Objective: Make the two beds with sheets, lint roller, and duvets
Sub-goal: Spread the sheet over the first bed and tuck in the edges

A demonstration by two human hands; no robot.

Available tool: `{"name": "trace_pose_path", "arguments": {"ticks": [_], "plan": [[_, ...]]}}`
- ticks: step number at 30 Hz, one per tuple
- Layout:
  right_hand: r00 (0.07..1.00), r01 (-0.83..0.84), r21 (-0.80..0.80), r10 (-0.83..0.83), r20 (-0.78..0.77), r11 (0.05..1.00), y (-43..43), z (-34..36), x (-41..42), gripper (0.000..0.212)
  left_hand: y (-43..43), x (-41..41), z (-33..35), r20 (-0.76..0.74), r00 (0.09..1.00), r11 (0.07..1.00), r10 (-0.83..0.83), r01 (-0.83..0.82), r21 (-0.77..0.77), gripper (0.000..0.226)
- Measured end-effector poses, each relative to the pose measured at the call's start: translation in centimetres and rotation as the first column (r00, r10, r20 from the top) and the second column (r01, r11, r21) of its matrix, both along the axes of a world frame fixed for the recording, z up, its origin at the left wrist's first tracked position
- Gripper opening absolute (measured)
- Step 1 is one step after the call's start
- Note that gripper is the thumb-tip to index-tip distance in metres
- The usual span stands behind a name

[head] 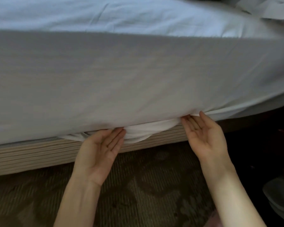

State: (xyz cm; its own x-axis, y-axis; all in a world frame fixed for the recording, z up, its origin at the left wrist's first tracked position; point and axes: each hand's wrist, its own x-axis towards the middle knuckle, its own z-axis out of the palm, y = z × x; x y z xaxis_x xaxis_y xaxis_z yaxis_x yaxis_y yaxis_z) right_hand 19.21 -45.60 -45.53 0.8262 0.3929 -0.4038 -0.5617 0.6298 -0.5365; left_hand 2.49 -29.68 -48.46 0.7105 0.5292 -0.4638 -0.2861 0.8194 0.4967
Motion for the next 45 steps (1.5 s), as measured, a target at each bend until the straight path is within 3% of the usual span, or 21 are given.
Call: {"name": "trace_pose_path", "arguments": {"ticks": [3,5,8,11,17,19,21,23,27,31,37,42,45], "plan": [[0.998,-0.053,-0.011,0.054,0.044,0.999,-0.7,-0.2,0.7,0.033,1.1,0.1,-0.7,0.147,0.989,1.000,-0.002,0.003,-0.003,0.082],[0.985,-0.140,-0.086,0.147,0.086,0.986,-1.0,-0.2,1.4,0.033,1.6,0.5,-1.0,0.218,0.976,1.000,0.008,-0.002,-0.029,0.095],[0.949,-0.287,-0.223,0.308,0.067,0.932,-0.8,-0.2,1.8,0.044,2.0,1.2,-0.9,0.269,0.963,0.999,0.002,0.007,-0.032,0.091],[0.942,-0.317,-0.200,0.332,0.045,0.927,-0.6,-0.1,2.0,0.060,2.2,1.6,-0.8,0.339,0.941,0.999,0.001,0.018,-0.052,0.092],[0.919,-0.370,-0.273,0.393,0.034,0.888,-0.4,0.3,2.2,0.070,2.0,2.8,-0.6,0.491,0.871,0.998,-0.009,0.040,-0.053,0.079],[0.921,-0.372,-0.263,0.390,0.017,0.890,-0.2,0.7,2.1,0.073,1.7,3.2,-0.4,0.525,0.851,0.998,0.008,0.024,-0.053,0.077],[0.929,-0.360,-0.209,0.369,0.003,0.909,-0.3,0.9,1.6,0.089,1.2,3.3,-0.4,0.536,0.844,0.997,0.031,0.011,-0.076,0.077],[0.954,-0.300,-0.048,0.299,-0.033,0.953,-0.4,0.7,1.2,0.107,0.6,3.3,-0.6,0.536,0.842,0.994,0.064,-0.005,-0.112,0.082],[0.979,-0.154,0.206,0.178,-0.103,0.966,0.1,0.4,0.0,0.088,0.3,3.3,-0.5,0.517,0.850,0.990,0.097,-0.028,-0.139,0.097],[0.990,-0.129,0.128,0.135,-0.041,0.983,1.7,0.0,-0.2,0.078,0.2,3.6,0.0,0.509,0.853,0.984,0.114,-0.028,-0.173,0.092],[0.969,-0.224,0.009,0.222,0.112,0.975,1.7,-0.9,1.8,0.071,-0.1,3.5,1.3,0.455,0.886,0.987,0.092,-0.021,-0.159,0.063],[0.988,-0.151,0.131,0.145,0.055,0.980,3.1,-1.1,1.9,0.074,-0.1,3.3,1.5,0.457,0.884,0.983,0.095,-0.011,-0.183,0.060],[0.989,-0.132,0.135,0.122,0.081,0.982,3.5,-1.4,2.6,0.047,0.2,3.3,1.5,0.427,0.902,0.985,0.061,0.015,-0.171,0.056]]}}
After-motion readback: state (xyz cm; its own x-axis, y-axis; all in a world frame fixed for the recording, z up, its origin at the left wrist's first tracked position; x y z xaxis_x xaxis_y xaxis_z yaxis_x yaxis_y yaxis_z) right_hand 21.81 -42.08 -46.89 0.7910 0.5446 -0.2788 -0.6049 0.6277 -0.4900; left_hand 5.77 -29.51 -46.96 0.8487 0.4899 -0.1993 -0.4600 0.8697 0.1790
